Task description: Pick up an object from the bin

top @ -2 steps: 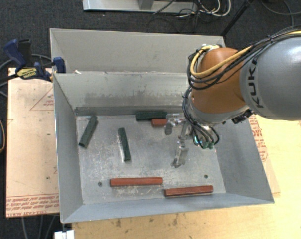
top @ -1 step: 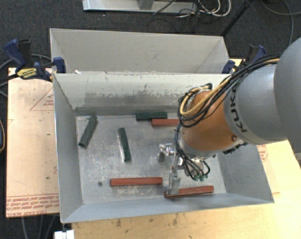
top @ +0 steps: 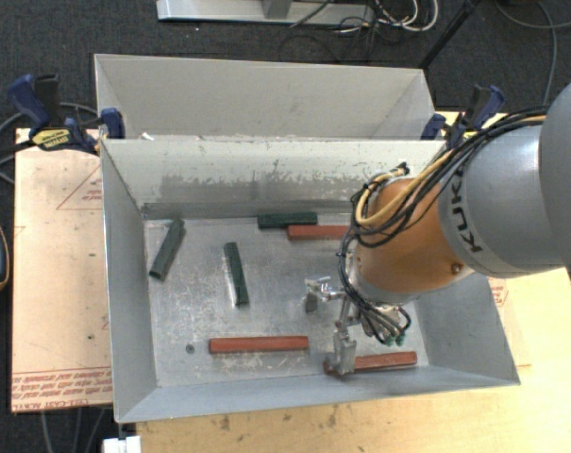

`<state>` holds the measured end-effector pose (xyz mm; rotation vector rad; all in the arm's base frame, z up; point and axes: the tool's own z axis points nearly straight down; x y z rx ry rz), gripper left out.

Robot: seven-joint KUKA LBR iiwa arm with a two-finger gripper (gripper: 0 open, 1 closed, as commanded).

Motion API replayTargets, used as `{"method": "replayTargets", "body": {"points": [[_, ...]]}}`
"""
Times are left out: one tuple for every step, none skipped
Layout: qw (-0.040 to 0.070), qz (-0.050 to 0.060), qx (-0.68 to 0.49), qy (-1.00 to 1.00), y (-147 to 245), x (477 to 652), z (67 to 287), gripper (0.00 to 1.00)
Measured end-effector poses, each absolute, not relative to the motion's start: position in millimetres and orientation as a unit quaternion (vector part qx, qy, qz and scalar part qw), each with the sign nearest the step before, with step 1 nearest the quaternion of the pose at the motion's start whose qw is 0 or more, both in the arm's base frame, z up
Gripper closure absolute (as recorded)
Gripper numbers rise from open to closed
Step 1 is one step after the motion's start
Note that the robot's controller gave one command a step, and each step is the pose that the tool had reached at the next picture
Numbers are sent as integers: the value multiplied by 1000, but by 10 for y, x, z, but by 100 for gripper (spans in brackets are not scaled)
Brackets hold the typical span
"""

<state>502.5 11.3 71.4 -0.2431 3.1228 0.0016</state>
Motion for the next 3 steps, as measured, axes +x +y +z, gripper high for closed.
{"method": "replayTargets", "body": {"points": [[3,1,5,1000,407,5145,1376,0],[3,1,-20,1000,694,4869,682,0],[1,1,-18,1000,681,4866,703,100]]}}
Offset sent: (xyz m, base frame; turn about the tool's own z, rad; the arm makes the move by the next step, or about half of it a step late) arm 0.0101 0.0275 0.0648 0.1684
